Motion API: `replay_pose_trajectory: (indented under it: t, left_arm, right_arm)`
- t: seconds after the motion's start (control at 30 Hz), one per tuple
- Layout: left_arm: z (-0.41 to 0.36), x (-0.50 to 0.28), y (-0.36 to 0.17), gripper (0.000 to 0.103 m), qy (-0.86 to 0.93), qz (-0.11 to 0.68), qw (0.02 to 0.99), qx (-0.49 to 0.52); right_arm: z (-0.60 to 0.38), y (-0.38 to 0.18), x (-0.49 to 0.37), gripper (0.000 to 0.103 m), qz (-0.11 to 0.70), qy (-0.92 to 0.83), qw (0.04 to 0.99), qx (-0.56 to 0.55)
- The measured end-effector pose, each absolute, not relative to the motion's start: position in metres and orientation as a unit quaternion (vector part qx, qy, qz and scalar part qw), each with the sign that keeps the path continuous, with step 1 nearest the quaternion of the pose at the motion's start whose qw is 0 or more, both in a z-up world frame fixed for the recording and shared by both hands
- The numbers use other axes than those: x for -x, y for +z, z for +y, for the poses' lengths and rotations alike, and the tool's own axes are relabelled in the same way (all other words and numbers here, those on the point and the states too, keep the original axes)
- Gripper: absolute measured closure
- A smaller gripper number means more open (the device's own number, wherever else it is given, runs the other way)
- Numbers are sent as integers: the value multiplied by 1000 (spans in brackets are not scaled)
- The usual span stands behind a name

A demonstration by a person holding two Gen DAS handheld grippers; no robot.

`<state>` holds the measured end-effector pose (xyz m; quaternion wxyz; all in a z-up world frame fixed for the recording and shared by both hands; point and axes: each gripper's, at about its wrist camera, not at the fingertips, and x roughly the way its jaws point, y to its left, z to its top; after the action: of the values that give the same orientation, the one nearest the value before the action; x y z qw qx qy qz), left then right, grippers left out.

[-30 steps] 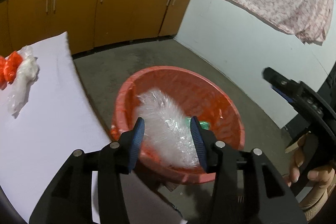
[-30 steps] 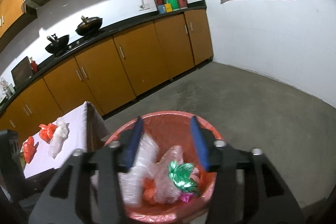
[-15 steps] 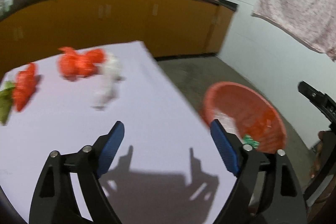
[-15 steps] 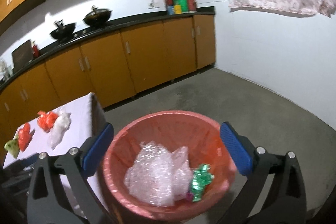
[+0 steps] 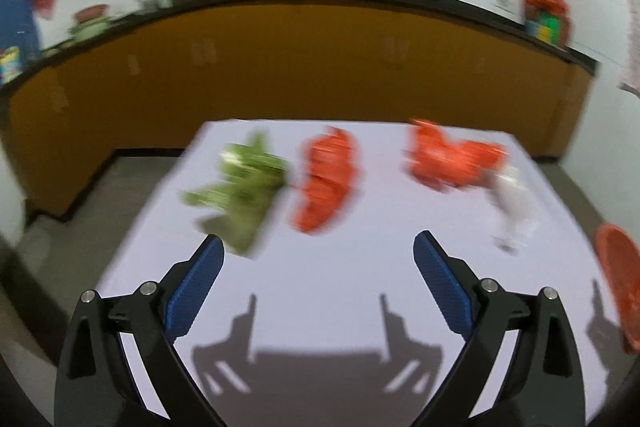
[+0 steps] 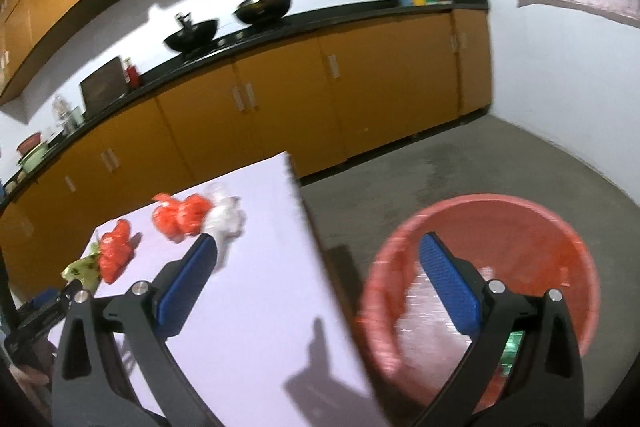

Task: Collect trash
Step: 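Grasp the green paw-print bag with the left tool while the right tool grasps the white bag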

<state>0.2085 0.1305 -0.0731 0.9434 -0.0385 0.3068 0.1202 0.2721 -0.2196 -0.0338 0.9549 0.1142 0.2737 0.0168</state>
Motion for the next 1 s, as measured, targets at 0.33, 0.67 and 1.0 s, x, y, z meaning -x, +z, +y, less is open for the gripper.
replay_pose_trajectory:
  t: [0.33, 0.67, 1.0]
  left_arm:
    - [179, -256, -78, 7, 176, 318, 932, 1]
    - [197, -307, -111, 7, 167, 386, 907, 29]
    - [202, -326, -125, 20, 144, 413, 898, 55]
  right_arm:
    - [-121, -63, -362, 23, 342, 79, 934, -71]
    - [-97, -104, -427, 23, 394, 68, 915, -55]
    - [-90, -130, -455, 41, 431, 74, 898, -55]
